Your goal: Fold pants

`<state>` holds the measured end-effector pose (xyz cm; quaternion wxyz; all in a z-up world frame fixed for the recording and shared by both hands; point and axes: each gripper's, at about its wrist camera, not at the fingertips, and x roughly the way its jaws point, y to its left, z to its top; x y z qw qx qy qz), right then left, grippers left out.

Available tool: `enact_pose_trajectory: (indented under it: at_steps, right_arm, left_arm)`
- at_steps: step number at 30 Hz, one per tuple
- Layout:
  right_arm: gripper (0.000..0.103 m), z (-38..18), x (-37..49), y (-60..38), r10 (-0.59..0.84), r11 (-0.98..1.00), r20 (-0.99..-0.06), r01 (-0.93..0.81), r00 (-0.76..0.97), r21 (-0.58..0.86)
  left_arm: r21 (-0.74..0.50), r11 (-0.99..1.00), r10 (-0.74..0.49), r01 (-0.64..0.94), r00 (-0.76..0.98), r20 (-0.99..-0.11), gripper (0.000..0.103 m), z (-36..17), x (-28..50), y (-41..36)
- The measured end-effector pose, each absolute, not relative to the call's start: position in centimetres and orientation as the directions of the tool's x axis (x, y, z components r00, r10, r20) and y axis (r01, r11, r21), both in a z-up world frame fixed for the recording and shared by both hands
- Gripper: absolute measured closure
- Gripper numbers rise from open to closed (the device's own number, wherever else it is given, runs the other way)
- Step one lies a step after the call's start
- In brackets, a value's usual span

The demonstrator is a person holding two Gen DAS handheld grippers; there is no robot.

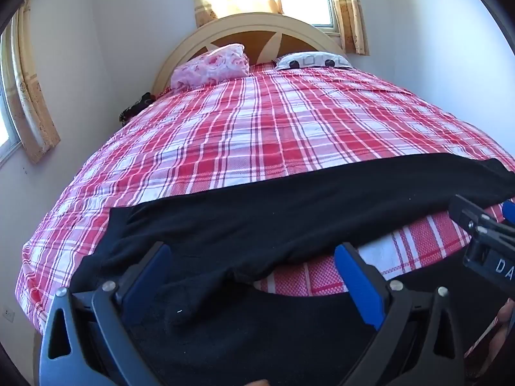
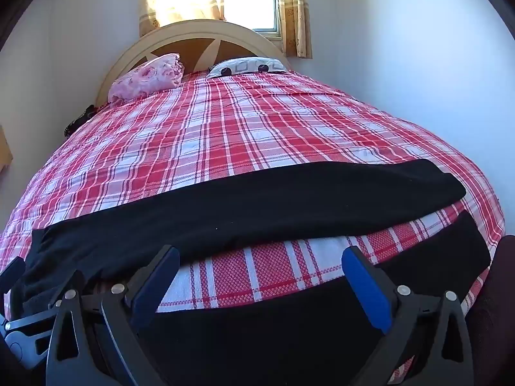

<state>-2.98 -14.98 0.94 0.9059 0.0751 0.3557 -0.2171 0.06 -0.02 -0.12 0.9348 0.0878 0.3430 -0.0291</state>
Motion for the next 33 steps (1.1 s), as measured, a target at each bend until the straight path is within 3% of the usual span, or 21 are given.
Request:
enact_pose_trajectory:
  at_steps: [33]
  right_arm:
    - [0.001, 0.6, -2.7, -14.7, -0.301, 0.902, -0.691, 0.432, 0.657, 0.017]
  left_arm:
    - [0.080, 0.985, -0.062, 0.153, 0.746, -0.663, 0.000, 0.1, -0.1, 0.3]
